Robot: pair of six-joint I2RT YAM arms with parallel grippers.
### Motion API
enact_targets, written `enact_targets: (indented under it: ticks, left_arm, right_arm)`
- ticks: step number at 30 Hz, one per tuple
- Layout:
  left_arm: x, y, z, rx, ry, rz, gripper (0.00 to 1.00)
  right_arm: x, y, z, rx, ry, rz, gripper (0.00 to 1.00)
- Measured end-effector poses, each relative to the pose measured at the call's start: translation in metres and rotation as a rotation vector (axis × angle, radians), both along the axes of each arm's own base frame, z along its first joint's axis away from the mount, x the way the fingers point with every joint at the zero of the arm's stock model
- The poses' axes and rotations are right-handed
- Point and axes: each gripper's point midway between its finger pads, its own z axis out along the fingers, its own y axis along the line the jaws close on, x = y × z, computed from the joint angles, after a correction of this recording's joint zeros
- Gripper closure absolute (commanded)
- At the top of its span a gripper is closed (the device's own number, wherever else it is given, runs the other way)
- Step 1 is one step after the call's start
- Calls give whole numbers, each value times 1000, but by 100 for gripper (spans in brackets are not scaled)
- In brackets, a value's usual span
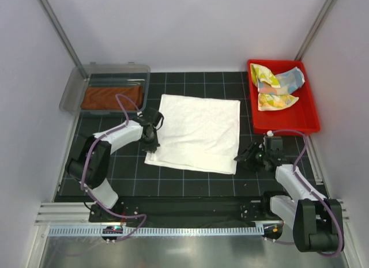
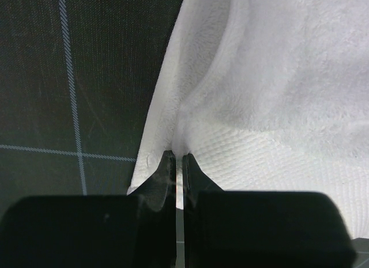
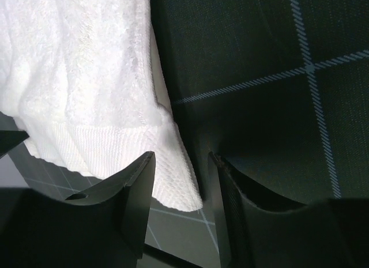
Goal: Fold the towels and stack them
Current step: Fold the towel
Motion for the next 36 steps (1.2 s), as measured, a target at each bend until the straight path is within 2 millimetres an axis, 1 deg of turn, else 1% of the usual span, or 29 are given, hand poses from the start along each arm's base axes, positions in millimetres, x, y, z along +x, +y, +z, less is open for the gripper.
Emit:
enact_targets:
  ticks: [5, 8, 9, 11, 12, 14, 15, 18, 21, 23, 25, 27, 29, 31, 33, 35, 36]
  left_arm:
    - [-1, 0, -4, -3, -4, 0, 100]
    - [0, 0, -5, -5, -7, 0, 100]
    - [0, 0, -6, -6, -7, 0, 100]
    - [-1, 0, -6, -7, -7, -1, 100]
    - [0, 0, -6, -7, -7, -1, 100]
    - [-1, -1, -6, -9, -7, -1, 100]
    - [-1, -1, -6, -11, -6, -1, 100]
    - [-1, -1, -5, -14, -5, -1, 100]
    - [0, -3, 2, -21, 1, -3, 100]
    - [3, -4, 13, -22, -3, -8, 100]
    - [10, -7, 29, -27, -27, -15, 100]
    - [21, -10, 48, -33, -70, -23, 100]
    - [28, -9, 65, -26, -107, -28, 100]
    - [30, -5, 74, -9, -129, -35, 100]
    - [27, 1, 74, 13, -129, -35, 100]
    - [17, 8, 65, 37, -104, -41, 100]
    - [10, 12, 57, 47, -83, -44, 100]
  right_arm:
    - [1, 6, -4, 47, -24, -14, 52]
    - [5, 10, -5, 76, -50, -8, 57]
    - [6, 11, -5, 84, -56, -7, 62]
    - [6, 12, -7, 92, -66, -5, 68]
    - [5, 13, -7, 94, -68, -5, 78]
    - [3, 12, -9, 87, -67, -4, 89]
    - [2, 11, -10, 85, -60, -7, 99]
    - [1, 8, -3, 67, -82, -13, 99]
    - [9, 5, 17, 42, -113, -18, 99]
    - [20, 4, 35, 34, -140, -17, 99]
    - [33, 4, 53, 36, -173, -16, 99]
    - [42, 7, 63, 53, -192, -11, 99]
    - [43, 15, 65, 89, -184, 1, 99]
    - [40, 21, 63, 110, -163, 13, 99]
    - [36, 24, 62, 117, -151, 23, 99]
    - [29, 25, 55, 123, -137, 24, 99]
    - [23, 25, 48, 125, -125, 20, 99]
